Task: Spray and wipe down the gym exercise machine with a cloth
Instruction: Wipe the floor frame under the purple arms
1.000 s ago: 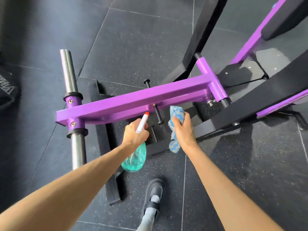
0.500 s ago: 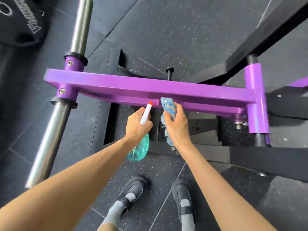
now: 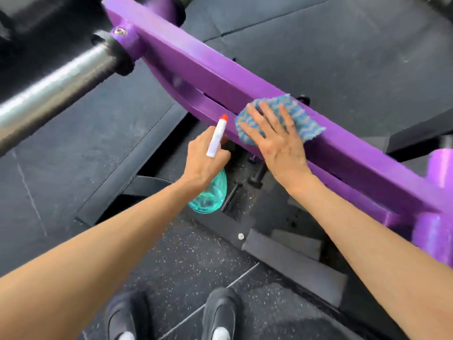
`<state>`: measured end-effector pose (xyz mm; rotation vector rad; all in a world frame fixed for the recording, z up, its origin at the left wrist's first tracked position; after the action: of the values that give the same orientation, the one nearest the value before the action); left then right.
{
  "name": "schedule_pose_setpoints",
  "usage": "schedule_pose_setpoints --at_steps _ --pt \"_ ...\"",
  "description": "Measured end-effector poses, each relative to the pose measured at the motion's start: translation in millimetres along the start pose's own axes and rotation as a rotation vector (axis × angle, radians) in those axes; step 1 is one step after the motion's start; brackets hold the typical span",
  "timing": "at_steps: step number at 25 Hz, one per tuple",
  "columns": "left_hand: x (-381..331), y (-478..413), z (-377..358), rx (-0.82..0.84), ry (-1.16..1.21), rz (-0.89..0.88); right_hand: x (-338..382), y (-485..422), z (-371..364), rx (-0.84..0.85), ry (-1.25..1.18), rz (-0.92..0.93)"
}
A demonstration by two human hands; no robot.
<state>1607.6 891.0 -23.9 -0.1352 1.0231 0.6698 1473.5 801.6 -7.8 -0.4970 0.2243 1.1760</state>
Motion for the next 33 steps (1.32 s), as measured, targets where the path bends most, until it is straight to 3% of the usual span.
schedule_pose_setpoints --at_steps 2,4,8,13,18,20,22,26,30,33 --pt "11 -13 9 -0.041 0.033 -0.009 -15 -6 -27 0.083 0.214 0.199" --pt "26 -39 18 -0.073 0.057 -0.052 -15 -26 -43 0.059 0.337 0.296" --pt "65 -87 41 -0.308 0.058 -0.150 24 -99 -69 0.008 0.622 0.247" --pt "102 -103 68 -0.478 0.136 -0.181 59 -197 -76 0.048 0.623 0.258" --pt "112 -113 98 -0.418 0.154 -0.176 75 -225 -78 0.000 0.578 0.145" --pt "106 -110 104 -0.391 0.165 -0.163 67 -204 -78 0.010 0.636 0.201" --pt "109 -107 110 -0.364 0.258 -0.139 59 -190 -80 -0.123 0.680 0.257" --pt "139 -90 107 -0.305 0.262 -0.130 80 -209 -109 -0.467 0.363 0.250" --pt "162 -74 109 -0.225 0.226 -0.231 121 -175 -174 -0.276 0.111 -0.073" --pt "172 -71 124 -0.264 0.389 -0.168 126 -157 -186 -0.252 0.093 -0.149"
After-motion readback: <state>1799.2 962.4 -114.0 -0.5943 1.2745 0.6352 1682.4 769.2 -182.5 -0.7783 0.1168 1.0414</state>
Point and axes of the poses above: each hand's wrist, its own y-axis away from the middle knuckle, its own z-axis out of the back of the hand, x = y × z, the point moved 3 cm from there along -y, towards the middle knuckle, and after that the axes turned 7 degrees about z, right-handed, at the moved point
